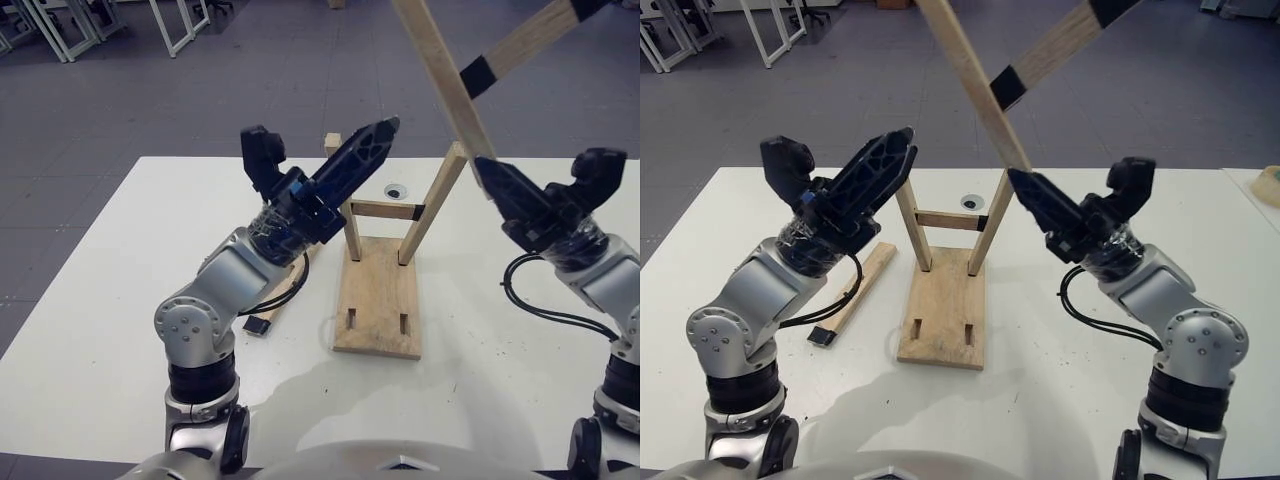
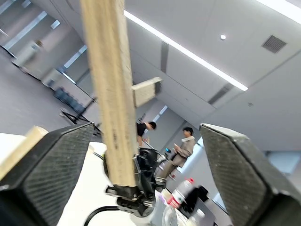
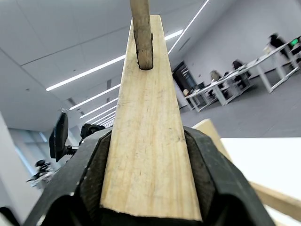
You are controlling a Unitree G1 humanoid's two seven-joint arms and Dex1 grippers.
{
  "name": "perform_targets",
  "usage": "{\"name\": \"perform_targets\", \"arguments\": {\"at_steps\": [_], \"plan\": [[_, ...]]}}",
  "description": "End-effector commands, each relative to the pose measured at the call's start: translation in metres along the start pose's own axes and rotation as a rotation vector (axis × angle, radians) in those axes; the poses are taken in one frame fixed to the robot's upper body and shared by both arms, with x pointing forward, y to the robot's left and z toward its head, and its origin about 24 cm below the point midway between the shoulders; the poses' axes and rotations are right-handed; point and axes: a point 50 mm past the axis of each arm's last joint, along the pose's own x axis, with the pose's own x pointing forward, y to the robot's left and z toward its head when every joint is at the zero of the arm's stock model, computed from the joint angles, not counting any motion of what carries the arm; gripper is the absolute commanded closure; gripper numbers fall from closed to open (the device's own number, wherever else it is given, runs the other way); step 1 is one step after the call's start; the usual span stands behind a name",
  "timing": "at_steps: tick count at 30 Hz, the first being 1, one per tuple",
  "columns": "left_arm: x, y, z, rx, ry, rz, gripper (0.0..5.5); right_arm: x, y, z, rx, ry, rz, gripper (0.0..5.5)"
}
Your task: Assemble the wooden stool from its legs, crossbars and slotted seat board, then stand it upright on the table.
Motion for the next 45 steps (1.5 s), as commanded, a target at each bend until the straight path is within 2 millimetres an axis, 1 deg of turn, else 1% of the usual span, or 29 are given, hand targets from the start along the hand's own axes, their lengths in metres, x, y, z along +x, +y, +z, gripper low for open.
{"name": "perform_targets", "arguments": {"at_steps": [1,3,5,12,18,24,27,28,31,34,38,40,42,45], "plan": [[0.002,0.006,-0.013,-0.03,0.101,-0.022,1.16,0.006,0.002,-0.001,0.076,0.049,0.131,3.47],[0.0,0.016,-0.017,-0.039,0.131,0.0,1.16,0.006,0.001,-0.003,0.108,0.068,0.164,3.47],[0.0,0.02,-0.018,-0.038,0.142,0.002,1.16,0.008,0.001,-0.005,0.126,0.087,0.188,3.47],[0.011,0.014,-0.017,-0.044,0.157,-0.073,1.16,0.012,0.002,-0.019,0.192,0.156,0.232,3.47],[0.015,0.017,-0.017,-0.002,0.228,-0.086,1.16,0.013,0.002,-0.026,0.206,0.19,0.231,3.47],[0.013,0.025,-0.017,0.071,0.26,-0.045,2.06,0.011,0.001,-0.027,0.207,0.2,0.207,3.47],[0.011,0.027,-0.016,0.076,0.248,-0.038,2.69,0.009,-0.002,-0.029,0.207,0.208,0.186,3.47],[0.01,0.027,-0.016,0.071,0.246,-0.04,2.77,0.007,-0.003,-0.03,0.204,0.212,0.177,3.47],[0.007,0.026,-0.018,0.056,0.259,-0.053,3.39,0.005,-0.007,-0.031,0.193,0.222,0.152,3.47],[0.004,0.029,-0.019,0.051,0.274,-0.043,3.45,0.001,-0.01,-0.033,0.181,0.232,0.128,3.47],[-0.001,0.035,-0.014,0.055,0.268,-0.017,3.45,-0.004,-0.011,-0.037,0.156,0.261,0.117,3.47],[-0.007,0.042,-0.01,0.068,0.252,0.023,3.45,-0.004,-0.013,-0.038,0.125,0.293,0.106,2.99],[-0.012,0.046,-0.004,0.084,0.22,0.051,3.45,-0.01,-0.018,-0.04,0.108,0.341,0.076,2.58],[-0.018,0.046,0.009,0.127,0.182,0.067,3.45,-0.026,-0.028,-0.044,0.069,0.422,0.002,1.99]]}}
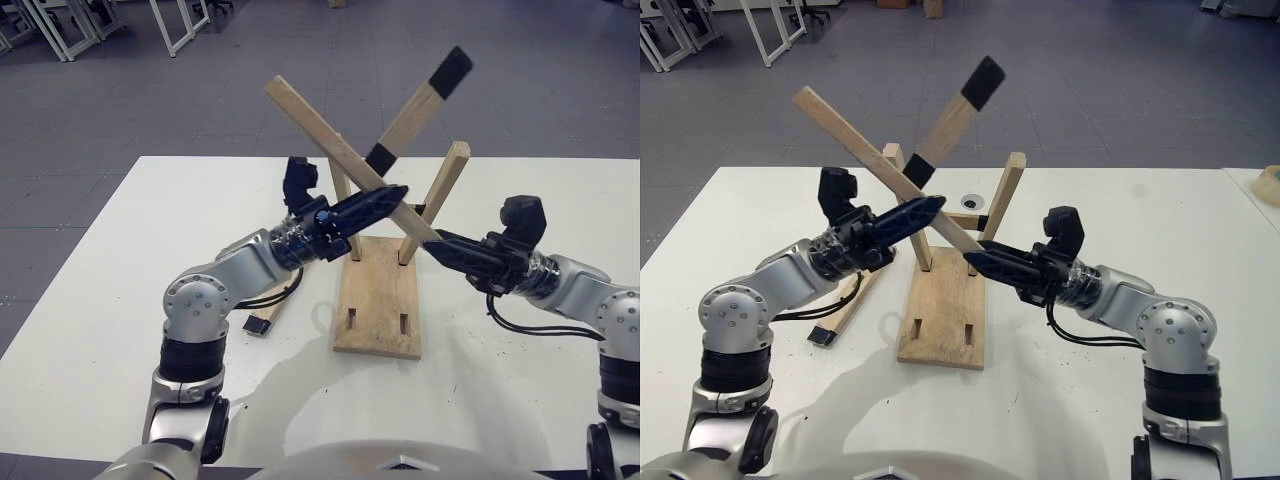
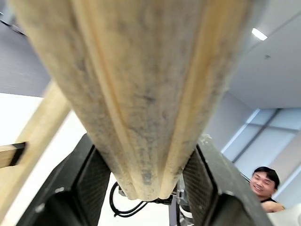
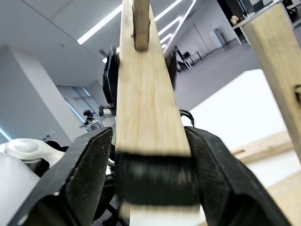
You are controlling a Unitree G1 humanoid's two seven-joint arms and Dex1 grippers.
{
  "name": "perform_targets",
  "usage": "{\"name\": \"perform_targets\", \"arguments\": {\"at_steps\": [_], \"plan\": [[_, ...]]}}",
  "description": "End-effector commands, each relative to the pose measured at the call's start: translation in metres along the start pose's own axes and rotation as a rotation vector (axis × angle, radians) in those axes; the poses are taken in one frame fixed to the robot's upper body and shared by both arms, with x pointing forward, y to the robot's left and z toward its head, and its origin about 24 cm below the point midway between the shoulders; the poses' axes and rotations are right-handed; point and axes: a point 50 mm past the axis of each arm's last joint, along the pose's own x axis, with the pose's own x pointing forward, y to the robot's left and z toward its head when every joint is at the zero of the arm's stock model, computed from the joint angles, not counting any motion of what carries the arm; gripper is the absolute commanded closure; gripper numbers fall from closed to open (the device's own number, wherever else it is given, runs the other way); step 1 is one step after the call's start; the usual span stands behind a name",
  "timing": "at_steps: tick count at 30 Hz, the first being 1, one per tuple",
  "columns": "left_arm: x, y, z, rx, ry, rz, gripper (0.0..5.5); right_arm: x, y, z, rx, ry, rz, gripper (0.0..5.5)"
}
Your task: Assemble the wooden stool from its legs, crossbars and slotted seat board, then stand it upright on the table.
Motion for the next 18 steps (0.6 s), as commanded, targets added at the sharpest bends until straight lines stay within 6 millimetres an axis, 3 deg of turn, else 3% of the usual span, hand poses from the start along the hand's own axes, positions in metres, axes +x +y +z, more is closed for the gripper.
{"name": "perform_targets", "arguments": {"at_steps": [1,5,10,13,18], "plan": [[-0.015,0.003,0.018,0.089,-0.048,0.041,3.45,-0.021,-0.013,-0.013,-0.055,0.134,-0.135,1.96],[-0.04,-0.002,0.028,0.362,0.034,0.079,3.46,-0.027,-0.024,-0.022,-0.228,0.345,-0.261,1.96],[-0.056,0.009,0.004,0.647,0.225,0.06,3.46,0.004,-0.03,-0.032,-0.614,0.613,-0.294,1.96],[-0.06,0.022,-0.012,0.71,0.28,0.043,3.46,0.013,-0.031,-0.044,-0.825,0.776,-0.241,1.96],[-0.069,0.029,-0.027,0.707,0.337,0.026,3.46,0.016,-0.039,-0.048,-1.108,0.963,-0.165,1.96]]}}
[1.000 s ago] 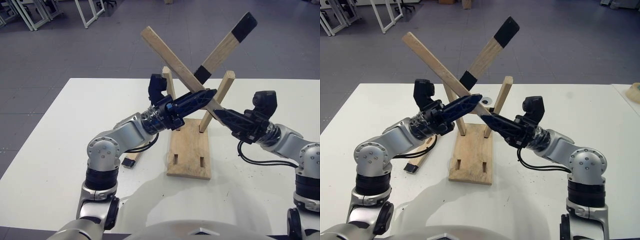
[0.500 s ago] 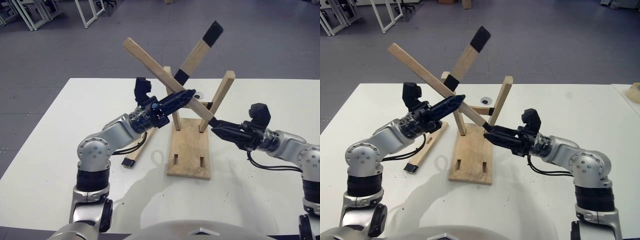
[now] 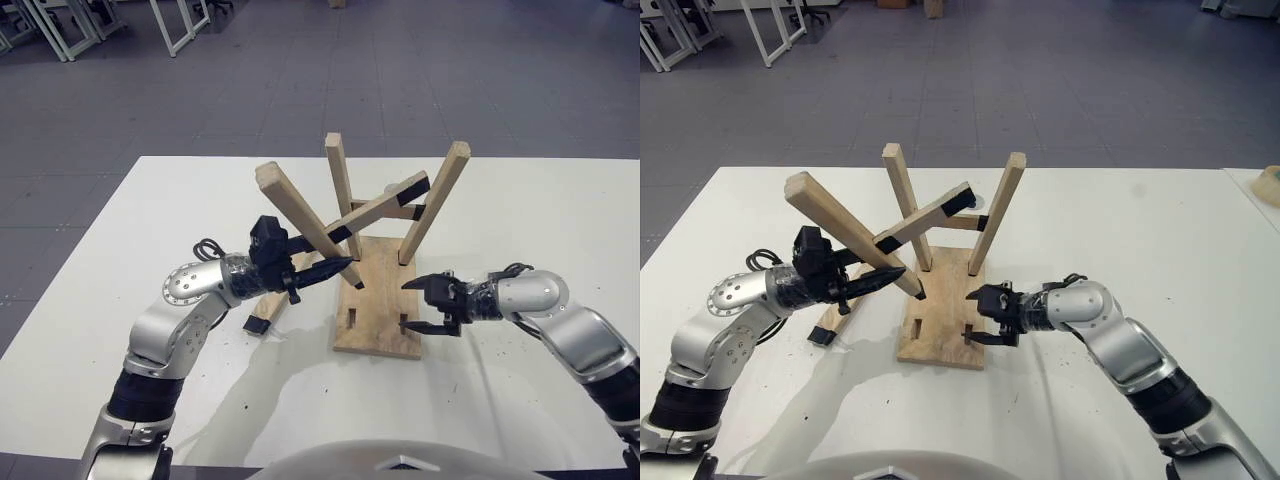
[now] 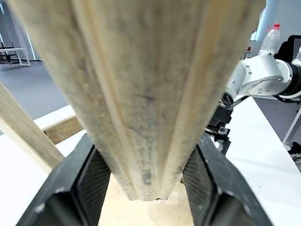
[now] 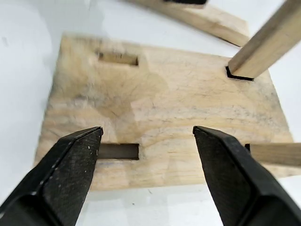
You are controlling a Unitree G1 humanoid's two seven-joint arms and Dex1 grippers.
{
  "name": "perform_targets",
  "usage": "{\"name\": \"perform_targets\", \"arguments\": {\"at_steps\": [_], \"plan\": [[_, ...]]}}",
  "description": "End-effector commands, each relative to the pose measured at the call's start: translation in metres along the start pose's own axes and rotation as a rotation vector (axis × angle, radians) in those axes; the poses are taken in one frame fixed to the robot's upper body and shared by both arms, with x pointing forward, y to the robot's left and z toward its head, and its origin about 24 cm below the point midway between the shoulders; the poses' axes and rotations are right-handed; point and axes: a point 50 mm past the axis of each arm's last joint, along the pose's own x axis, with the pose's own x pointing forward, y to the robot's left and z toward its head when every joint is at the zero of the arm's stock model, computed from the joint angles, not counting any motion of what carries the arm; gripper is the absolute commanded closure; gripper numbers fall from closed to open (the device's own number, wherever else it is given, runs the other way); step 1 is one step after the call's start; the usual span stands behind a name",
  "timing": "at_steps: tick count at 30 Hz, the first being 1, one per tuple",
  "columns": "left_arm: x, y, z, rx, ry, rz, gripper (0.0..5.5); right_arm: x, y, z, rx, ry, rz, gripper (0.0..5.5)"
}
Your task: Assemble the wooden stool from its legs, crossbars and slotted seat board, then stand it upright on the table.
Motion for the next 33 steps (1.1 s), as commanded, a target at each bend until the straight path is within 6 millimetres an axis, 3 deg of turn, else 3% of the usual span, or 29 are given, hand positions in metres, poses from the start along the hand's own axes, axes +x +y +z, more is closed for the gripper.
{"name": "perform_targets", "arguments": {"at_steps": [1,8,16,21,33], "plan": [[-0.002,-0.004,-0.007,0.013,0.024,-0.028,3.46,0.002,-0.006,-0.001,-0.192,0.082,0.014,1.96],[0.0,-0.011,-0.006,0.016,0.03,-0.098,3.46,0.005,0.002,-0.013,-0.415,0.174,0.103,1.96],[0.013,-0.012,-0.022,-0.017,0.043,-0.152,3.46,-0.004,-0.02,-0.046,-0.546,0.303,0.012,1.96],[0.032,-0.001,-0.025,-0.022,-0.008,-0.139,3.46,0.0,-0.016,-0.034,-0.519,0.19,-0.036,1.96],[0.04,0.007,-0.047,-0.081,0.029,-0.128,3.46,-0.017,-0.027,-0.022,-0.453,0.161,-0.183,1.96]]}}
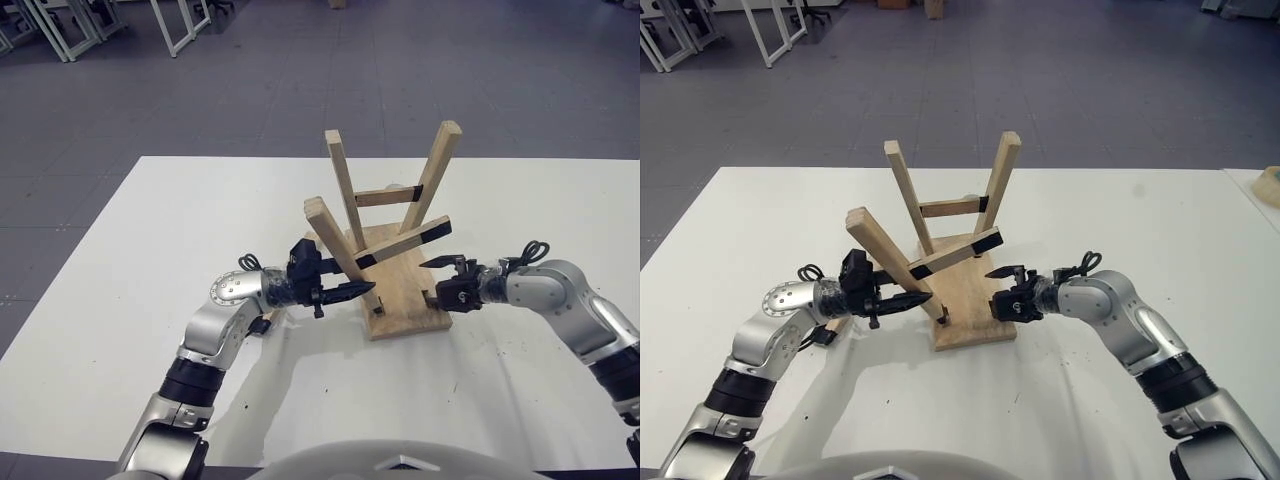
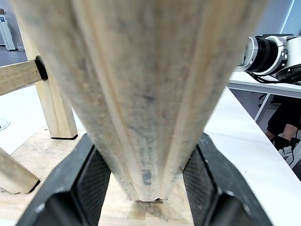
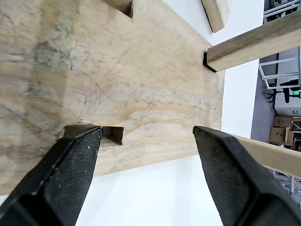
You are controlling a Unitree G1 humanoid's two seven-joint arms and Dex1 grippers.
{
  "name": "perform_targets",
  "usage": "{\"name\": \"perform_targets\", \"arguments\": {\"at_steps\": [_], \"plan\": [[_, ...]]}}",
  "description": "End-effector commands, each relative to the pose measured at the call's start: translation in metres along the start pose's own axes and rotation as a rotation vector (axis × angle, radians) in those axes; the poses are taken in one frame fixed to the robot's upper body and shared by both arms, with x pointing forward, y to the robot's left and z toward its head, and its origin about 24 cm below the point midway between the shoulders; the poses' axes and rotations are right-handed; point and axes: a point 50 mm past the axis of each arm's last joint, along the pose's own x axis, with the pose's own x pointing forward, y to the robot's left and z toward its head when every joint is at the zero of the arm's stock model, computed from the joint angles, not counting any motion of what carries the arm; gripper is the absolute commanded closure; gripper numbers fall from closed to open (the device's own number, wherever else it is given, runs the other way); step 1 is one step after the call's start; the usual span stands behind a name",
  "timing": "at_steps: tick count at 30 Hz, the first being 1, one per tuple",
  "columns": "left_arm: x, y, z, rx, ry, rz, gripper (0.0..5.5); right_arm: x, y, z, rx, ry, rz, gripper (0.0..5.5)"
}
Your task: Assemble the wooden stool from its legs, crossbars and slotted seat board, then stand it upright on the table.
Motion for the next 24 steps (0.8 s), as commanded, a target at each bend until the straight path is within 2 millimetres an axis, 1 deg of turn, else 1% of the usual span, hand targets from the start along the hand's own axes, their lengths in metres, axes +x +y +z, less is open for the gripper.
{"name": "perform_targets", "arguments": {"at_steps": [1,6,11,14,19,22,24], "plan": [[0.007,0.005,-0.005,0.003,0.014,0.008,3.46,-0.003,-0.003,0.0,0.021,0.007,-0.024,1.96],[0.001,0.004,-0.022,-0.026,0.13,0.003,3.46,-0.002,0.002,-0.002,0.038,0.012,-0.016,1.96],[-0.007,0.008,-0.038,0.045,0.337,0.022,3.46,-0.003,0.008,-0.008,0.065,0.037,-0.012,1.96],[-0.005,0.005,-0.045,0.063,0.414,0.032,3.46,-0.01,0.004,-0.012,0.176,0.02,-0.1,1.96],[-0.006,-0.003,-0.062,0.054,0.55,0.046,3.46,-0.036,0.006,-0.036,0.325,0.088,-0.219,1.96],[-0.011,-0.009,-0.072,0.026,0.598,0.056,3.46,-0.038,0.019,-0.048,0.392,0.126,-0.221,1.96],[-0.013,-0.015,-0.079,0.017,0.62,0.048,3.46,-0.035,0.026,-0.049,0.392,0.137,-0.209,1.96]]}}
